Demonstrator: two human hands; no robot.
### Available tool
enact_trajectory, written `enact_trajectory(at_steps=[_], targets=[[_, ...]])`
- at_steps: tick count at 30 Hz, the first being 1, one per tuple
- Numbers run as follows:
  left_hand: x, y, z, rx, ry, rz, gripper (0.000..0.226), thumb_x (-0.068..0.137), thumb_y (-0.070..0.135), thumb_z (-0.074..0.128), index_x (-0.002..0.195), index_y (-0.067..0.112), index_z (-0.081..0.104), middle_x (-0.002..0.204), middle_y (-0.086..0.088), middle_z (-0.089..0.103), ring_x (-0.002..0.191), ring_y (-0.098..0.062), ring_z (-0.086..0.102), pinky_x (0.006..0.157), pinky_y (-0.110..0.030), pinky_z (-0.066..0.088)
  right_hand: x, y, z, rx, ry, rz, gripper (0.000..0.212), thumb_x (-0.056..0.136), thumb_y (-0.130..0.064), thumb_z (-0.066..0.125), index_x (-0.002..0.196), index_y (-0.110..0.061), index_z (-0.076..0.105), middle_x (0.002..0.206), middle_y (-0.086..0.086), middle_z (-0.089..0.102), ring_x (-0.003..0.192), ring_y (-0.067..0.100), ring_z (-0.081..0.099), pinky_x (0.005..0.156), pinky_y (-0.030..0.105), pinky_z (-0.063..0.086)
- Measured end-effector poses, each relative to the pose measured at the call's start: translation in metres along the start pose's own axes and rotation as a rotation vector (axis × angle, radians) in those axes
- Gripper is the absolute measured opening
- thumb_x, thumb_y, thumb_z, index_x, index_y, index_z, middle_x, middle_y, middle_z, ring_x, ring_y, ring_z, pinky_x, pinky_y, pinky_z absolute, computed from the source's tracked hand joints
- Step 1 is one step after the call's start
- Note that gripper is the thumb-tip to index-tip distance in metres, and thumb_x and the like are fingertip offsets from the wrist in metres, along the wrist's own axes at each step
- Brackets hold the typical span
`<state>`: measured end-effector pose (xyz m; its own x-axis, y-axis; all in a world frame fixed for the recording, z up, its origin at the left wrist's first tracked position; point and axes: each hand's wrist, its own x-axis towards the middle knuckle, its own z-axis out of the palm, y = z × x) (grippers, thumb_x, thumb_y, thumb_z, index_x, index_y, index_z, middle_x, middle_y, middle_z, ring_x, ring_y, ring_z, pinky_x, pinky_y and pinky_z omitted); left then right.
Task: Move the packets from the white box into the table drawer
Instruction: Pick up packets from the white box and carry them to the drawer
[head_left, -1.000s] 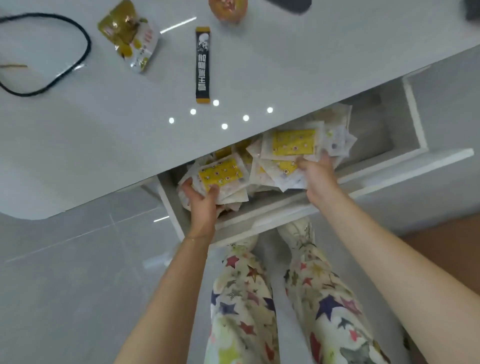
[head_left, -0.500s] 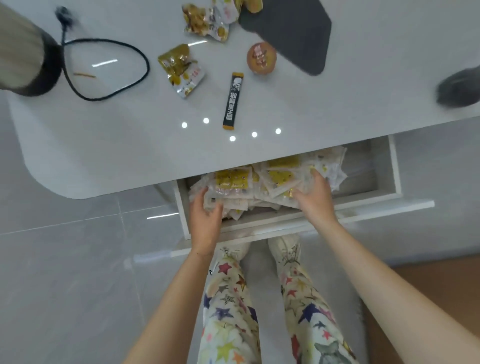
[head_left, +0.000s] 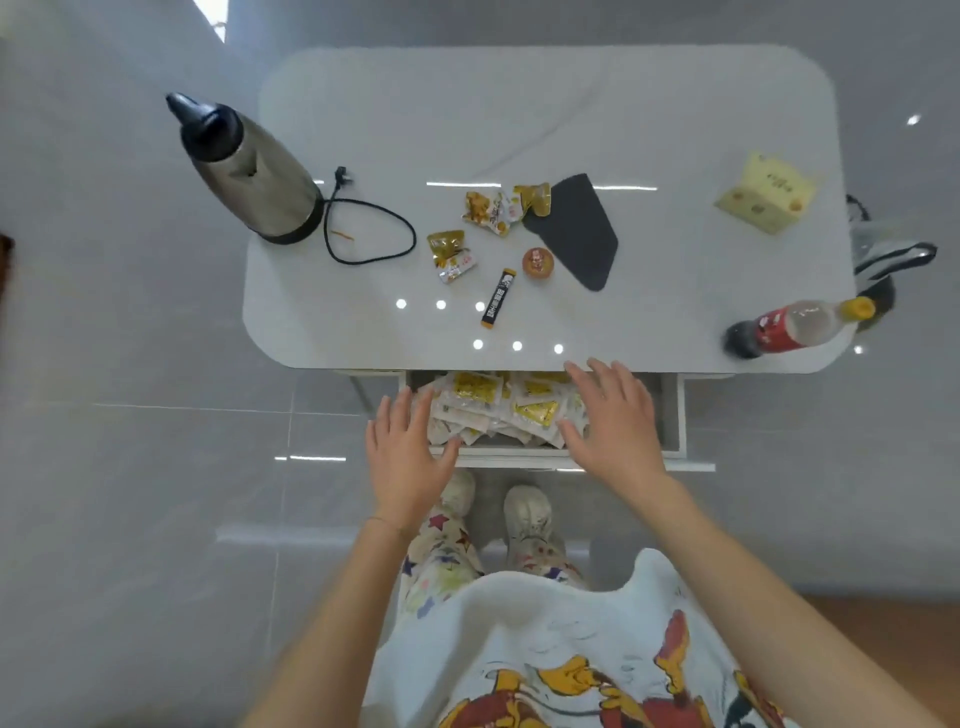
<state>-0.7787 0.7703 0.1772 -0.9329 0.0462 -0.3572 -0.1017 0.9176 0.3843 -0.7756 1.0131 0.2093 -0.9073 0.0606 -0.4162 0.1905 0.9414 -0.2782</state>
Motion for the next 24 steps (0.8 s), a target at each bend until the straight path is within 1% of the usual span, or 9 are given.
enact_trajectory(at_steps=[4,9,13,17,19,24], targets=[[-0.027,-0.006,-0.037,-0.027,0.068,-0.044,0.072,0.089,0.046,0.06,0.15,0.025,0.027,0.158,-0.006,0.026,0.148,-0.029,0.013,0.12,-0.046,0.013,-0.017,-0.033,-0.033,-0.085,0.004,-0.138,0.066,0.094,-0.044,0.047,0.151,-0.029,0.017,0.158,0.0,0.02,0.146,0.027,0.008,0.118,0.045,0.008],[-0.072,-0.031,-0.078,-0.059,0.171,-0.193,0.073,0.09,0.046,0.058,0.151,0.026,0.025,0.158,-0.007,0.024,0.148,-0.03,0.011,0.12,-0.048,0.014,-0.025,-0.089,-0.057,-0.134,-0.017,-0.31,0.066,0.094,-0.044,0.044,0.151,-0.031,0.014,0.158,0.001,0.018,0.147,0.027,0.008,0.119,0.046,0.006],[-0.121,-0.066,-0.105,-0.067,0.272,-0.302,0.074,0.088,0.046,0.061,0.151,0.026,0.027,0.157,-0.007,0.027,0.147,-0.031,0.015,0.117,-0.05,0.017,-0.035,-0.148,-0.064,-0.171,-0.005,-0.459,0.067,0.093,-0.043,0.047,0.151,-0.031,0.015,0.157,0.002,0.022,0.146,0.029,0.011,0.119,0.047,0.007],[-0.168,-0.12,-0.122,-0.083,0.341,-0.403,0.076,0.085,0.044,0.066,0.149,0.023,0.032,0.155,-0.009,0.032,0.145,-0.034,0.02,0.115,-0.051,0.022,-0.053,-0.213,-0.056,-0.212,-0.026,-0.599,0.07,0.092,-0.041,0.049,0.151,-0.032,0.014,0.156,0.002,0.023,0.145,0.029,0.012,0.118,0.046,0.009],[-0.189,-0.147,-0.131,-0.097,0.376,-0.452,0.076,0.083,0.048,0.062,0.148,0.022,0.034,0.154,-0.01,0.034,0.144,-0.036,0.023,0.114,-0.051,0.024,-0.063,-0.248,-0.045,-0.23,-0.04,-0.662,0.071,0.09,-0.04,0.051,0.151,-0.031,0.016,0.155,0.001,0.025,0.144,0.029,0.014,0.118,0.044,0.011],[-0.235,-0.216,-0.156,-0.148,0.465,-0.571,0.079,0.077,0.059,0.044,0.146,0.021,0.038,0.149,-0.01,0.04,0.14,-0.035,0.03,0.113,-0.049,0.025,-0.09,-0.339,-0.009,-0.284,-0.067,-0.794,0.073,0.087,-0.04,0.054,0.151,-0.028,0.02,0.152,0.002,0.03,0.142,0.03,0.02,0.116,0.044,0.015]])
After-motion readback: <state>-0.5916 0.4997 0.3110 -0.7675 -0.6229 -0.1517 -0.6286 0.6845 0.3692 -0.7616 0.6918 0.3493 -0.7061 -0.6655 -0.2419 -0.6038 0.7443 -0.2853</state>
